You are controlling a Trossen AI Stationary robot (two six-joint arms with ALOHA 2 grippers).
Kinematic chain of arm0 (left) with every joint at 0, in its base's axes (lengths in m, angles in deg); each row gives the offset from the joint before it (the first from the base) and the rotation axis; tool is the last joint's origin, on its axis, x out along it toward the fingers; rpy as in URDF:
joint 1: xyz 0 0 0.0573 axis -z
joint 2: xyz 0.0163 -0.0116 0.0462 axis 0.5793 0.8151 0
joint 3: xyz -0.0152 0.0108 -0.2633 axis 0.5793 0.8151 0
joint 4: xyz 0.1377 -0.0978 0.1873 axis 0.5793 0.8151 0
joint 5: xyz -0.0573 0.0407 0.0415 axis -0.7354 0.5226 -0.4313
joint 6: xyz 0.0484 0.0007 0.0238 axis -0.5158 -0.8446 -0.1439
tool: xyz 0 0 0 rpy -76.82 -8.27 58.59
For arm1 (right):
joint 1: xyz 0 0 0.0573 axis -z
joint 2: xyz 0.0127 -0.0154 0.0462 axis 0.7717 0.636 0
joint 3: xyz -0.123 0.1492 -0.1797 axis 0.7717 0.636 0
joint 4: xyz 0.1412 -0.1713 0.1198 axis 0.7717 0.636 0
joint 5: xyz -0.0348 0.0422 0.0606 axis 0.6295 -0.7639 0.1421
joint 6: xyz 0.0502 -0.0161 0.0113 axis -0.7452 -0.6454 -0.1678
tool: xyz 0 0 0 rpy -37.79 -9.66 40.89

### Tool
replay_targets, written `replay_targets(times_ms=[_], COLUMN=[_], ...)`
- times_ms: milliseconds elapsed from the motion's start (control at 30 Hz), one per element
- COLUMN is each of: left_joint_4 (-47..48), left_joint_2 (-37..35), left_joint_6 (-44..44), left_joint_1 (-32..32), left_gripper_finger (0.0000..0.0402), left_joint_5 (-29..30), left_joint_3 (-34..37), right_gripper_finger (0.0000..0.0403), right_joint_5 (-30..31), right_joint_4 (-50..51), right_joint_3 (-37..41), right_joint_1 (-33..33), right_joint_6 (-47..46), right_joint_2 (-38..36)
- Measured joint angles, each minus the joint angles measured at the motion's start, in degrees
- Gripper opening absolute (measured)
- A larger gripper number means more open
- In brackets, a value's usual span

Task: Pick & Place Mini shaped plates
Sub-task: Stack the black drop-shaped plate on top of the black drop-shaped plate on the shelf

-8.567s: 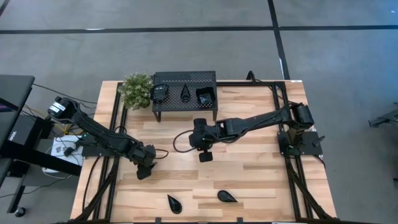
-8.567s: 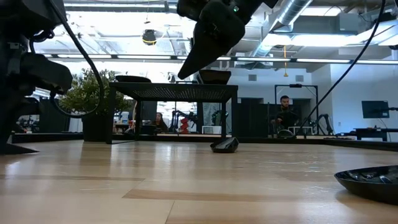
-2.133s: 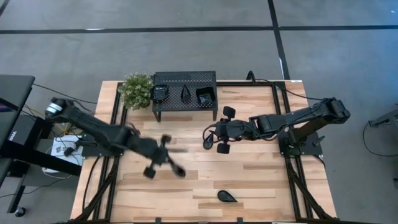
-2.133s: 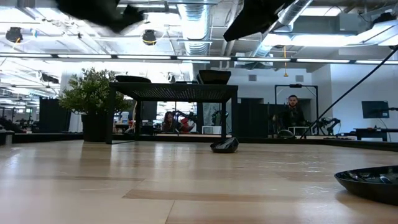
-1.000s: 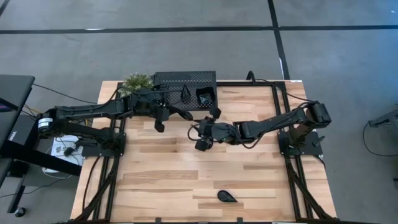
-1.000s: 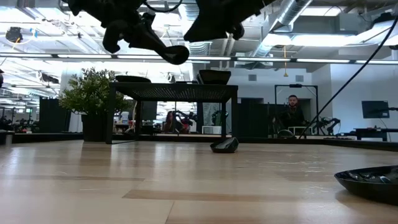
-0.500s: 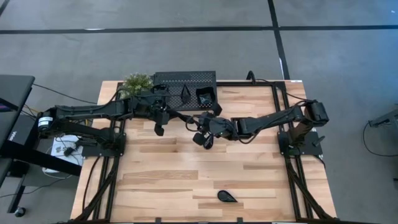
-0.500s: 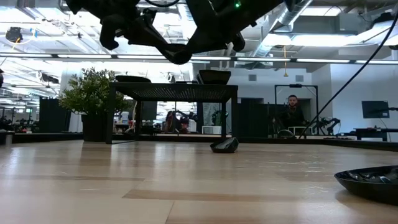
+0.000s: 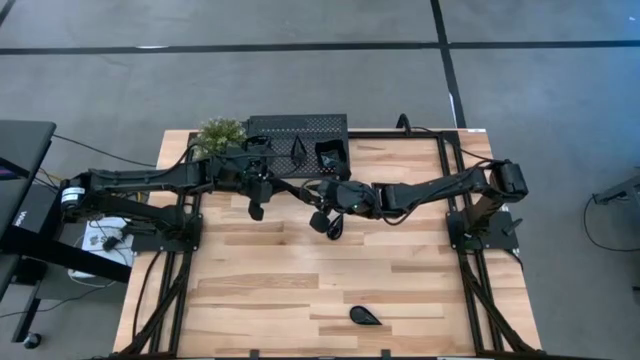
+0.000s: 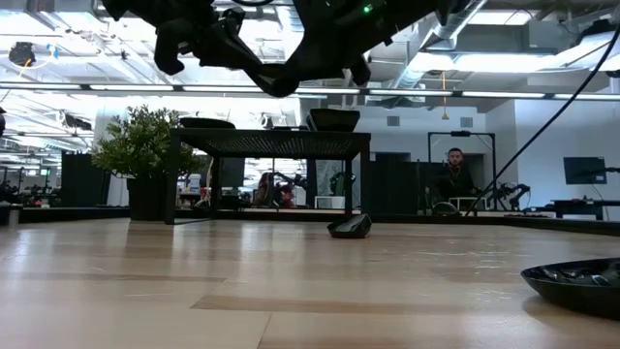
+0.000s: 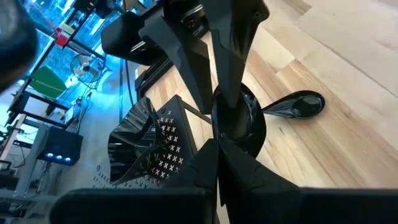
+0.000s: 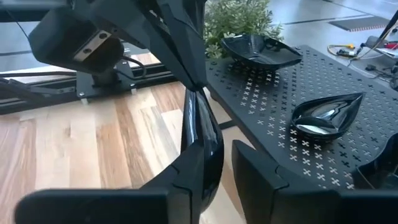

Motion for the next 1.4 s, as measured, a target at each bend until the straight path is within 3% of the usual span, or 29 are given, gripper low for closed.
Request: replay_targets(times_ms=[333,667,967,1200,1400], left_joint_4=[-0.6,-1.4,-8.2,-11.7,-12.1], left_joint_2=[-0.1,-0.1,0.0,0.0,0.0], left_joint_6=[0.3,9.4,14.3,18.7,22.7], left_joint_1=[0.2,0.2,0.2,0.2,2.3], left_gripper_finger=[0.0014,0.0019,0.0068,0.0090,0.0091], left_joint_5=[-0.1,0.2,8.3,9.3,18.5], left_joint_3=[0.0,0.0,0.0,0.0,0.0], right_gripper_finger=[0.0009,0.0028,0.0010,0.0023,0.0020], right_joint_5=[-1.7,-2.8,-1.5,-0.6,0.3], right_joint_4=[-0.5,-1.0,-1.2,-1.8,-6.0], right_joint_3=[0.1,0.1,0.0,0.0,0.0], right_joint_1=[0.3,2.0,2.8,4.3,6.9], right_joint_6=[3.4,2.6,2.4,-1.4,-4.4], right_joint_2=[0.0,0.0,-0.1,-0.1,-0.1])
